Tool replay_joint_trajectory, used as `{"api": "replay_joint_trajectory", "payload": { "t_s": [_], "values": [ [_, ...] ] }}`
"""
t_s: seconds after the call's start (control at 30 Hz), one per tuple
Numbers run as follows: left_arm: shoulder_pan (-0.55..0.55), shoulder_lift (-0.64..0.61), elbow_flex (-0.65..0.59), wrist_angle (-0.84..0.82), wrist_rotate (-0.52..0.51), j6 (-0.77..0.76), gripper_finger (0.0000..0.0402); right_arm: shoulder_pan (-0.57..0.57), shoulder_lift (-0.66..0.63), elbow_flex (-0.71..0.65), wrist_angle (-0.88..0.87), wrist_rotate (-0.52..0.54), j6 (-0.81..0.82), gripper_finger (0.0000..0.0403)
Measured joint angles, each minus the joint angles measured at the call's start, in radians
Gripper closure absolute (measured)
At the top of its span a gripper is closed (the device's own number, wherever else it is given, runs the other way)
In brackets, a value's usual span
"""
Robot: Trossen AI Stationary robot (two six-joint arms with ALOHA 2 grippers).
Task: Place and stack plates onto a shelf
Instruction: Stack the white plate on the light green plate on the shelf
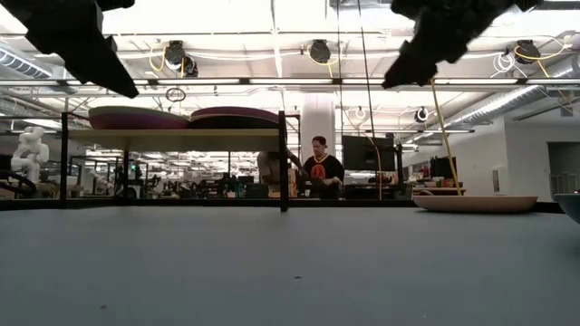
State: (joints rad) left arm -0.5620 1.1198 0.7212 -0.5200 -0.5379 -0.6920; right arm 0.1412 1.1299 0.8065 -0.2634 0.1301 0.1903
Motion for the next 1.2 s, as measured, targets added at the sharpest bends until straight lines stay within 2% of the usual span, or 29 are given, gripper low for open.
{"api": "replay_joint_trajectory", "payload": {
  "t_s": [0.2, 0.5, 0.6, 0.7, 0.93, 1.2],
  "values": [
    [-0.059, 0.022, 0.0, 0.0, 0.021, -0.092, 0.0282, 0.018, -0.078, -0.085, 0.022, 0.001, 0.102, 0.0284],
    [-0.161, 0.1, 0.0, 0.004, 0.048, -0.253, 0.028, 0.106, -0.068, -0.155, 0.037, 0.052, 0.204, 0.0284],
    [-0.182, 0.129, 0.0, 0.01, 0.074, -0.302, 0.0264, 0.137, -0.068, -0.189, 0.085, 0.053, 0.226, 0.0284],
    [-0.196, 0.154, 0.0, 0.02, 0.093, -0.328, 0.0232, 0.167, -0.067, -0.206, 0.101, 0.053, 0.228, 0.0284],
    [-0.226, 0.242, 0.0, -0.003, 0.164, -0.26, 0.0157, 0.212, -0.067, -0.231, 0.184, 0.058, 0.243, 0.0284],
    [-0.225, 0.281, 0.0, -0.043, 0.241, -0.145, 0.0149, 0.227, -0.067, -0.232, 0.186, 0.084, 0.238, 0.0284]
  ]
}}
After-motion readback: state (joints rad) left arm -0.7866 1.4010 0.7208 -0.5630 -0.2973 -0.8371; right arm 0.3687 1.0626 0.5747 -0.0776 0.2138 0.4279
